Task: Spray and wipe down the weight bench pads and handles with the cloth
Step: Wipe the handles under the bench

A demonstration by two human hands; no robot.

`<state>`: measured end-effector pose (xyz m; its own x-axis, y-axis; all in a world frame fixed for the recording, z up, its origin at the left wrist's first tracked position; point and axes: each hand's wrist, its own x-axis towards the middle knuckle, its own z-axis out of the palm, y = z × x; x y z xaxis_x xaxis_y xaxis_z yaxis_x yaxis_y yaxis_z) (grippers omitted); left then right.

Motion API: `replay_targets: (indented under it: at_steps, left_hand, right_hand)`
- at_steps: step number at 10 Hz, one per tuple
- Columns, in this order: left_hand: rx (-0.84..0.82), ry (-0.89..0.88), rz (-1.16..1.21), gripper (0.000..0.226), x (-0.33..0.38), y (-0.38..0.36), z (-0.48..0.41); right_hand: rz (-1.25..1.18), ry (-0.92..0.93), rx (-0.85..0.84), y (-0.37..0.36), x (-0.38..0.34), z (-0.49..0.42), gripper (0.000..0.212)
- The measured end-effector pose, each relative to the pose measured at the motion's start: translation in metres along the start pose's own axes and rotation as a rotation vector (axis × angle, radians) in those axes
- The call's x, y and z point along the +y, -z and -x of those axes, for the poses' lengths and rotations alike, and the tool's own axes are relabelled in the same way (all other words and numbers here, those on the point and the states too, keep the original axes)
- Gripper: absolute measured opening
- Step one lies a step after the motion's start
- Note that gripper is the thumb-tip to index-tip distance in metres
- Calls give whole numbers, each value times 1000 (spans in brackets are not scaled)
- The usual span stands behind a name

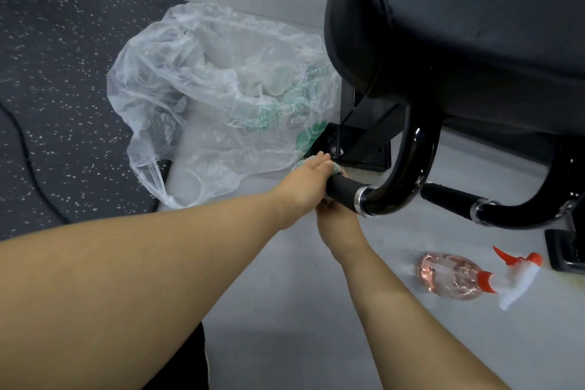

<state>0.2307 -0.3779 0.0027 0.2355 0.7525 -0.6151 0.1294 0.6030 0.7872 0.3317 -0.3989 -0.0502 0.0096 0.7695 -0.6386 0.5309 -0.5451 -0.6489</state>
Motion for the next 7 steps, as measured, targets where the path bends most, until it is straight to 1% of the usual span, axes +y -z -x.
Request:
replay_targets:
  at_steps: [1,2,3,4,5,6,7]
  left_hand:
    - [35,-51,-2,29,2,-7,11]
    - [58,-52,-11,37,3,-5,10]
    - [26,-56,-17,38,5,-2,13]
    - [7,-43,-14,38,1,1,4]
    - [-15,-19,-61,42,-7,0,-17]
    - [0,3,-40,45,-13,-2,-32]
    - [80,101,124,50,-19,-5,-48]
  right_hand:
    - [-358,158,70,-4,-1,12,8]
    - [-510,332,97,-6,2,15,25]
    - [-558,481,63,-8,2,20,46]
    - [-533,448,84,-13,4,13,55]
    - [-398,243,53,-16,1,4,62]
    - [-223,85,2,-10,0,-5,50]
    - [-172,84,-8,-2,3,-11,31]
